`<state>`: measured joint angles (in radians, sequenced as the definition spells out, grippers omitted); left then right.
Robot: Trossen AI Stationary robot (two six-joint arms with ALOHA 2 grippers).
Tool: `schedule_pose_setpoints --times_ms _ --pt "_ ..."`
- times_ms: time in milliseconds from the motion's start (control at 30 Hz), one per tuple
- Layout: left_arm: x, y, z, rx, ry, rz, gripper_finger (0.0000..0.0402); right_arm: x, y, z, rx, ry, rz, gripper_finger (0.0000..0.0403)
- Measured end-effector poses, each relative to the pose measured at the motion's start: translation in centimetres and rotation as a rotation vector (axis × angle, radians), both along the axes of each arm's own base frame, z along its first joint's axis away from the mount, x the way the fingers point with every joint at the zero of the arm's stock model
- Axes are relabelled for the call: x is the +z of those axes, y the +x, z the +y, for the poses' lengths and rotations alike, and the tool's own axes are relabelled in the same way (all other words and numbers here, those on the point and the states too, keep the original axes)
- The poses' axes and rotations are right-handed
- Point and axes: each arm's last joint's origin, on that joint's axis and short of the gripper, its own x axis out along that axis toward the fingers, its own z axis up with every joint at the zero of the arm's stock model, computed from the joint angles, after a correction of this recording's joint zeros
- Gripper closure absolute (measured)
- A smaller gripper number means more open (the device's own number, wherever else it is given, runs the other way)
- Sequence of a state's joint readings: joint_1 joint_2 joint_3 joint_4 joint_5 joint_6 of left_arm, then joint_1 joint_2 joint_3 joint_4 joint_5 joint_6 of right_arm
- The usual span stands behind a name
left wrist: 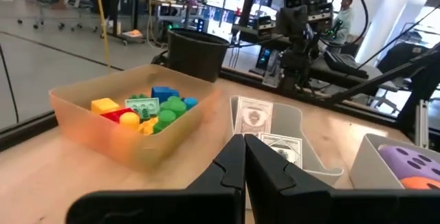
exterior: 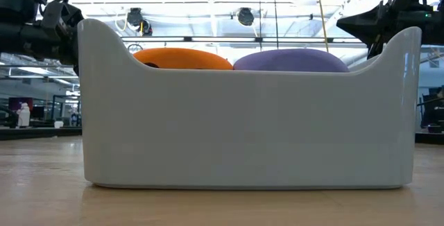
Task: Pick & Place Toys
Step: Return to Home Position
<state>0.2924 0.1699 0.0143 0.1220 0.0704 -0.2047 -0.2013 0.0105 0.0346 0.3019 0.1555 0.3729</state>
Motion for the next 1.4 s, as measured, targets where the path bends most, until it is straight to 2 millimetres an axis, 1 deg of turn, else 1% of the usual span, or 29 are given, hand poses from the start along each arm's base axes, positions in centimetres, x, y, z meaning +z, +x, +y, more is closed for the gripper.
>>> schedule_pose_setpoints --times_ms 1400 --pt "0.04 0.01 -0.04 -0.014 -0.007 -0.004 0.0396 0.0 0.0 0.0 0.0 0.0 0.0 0.0394"
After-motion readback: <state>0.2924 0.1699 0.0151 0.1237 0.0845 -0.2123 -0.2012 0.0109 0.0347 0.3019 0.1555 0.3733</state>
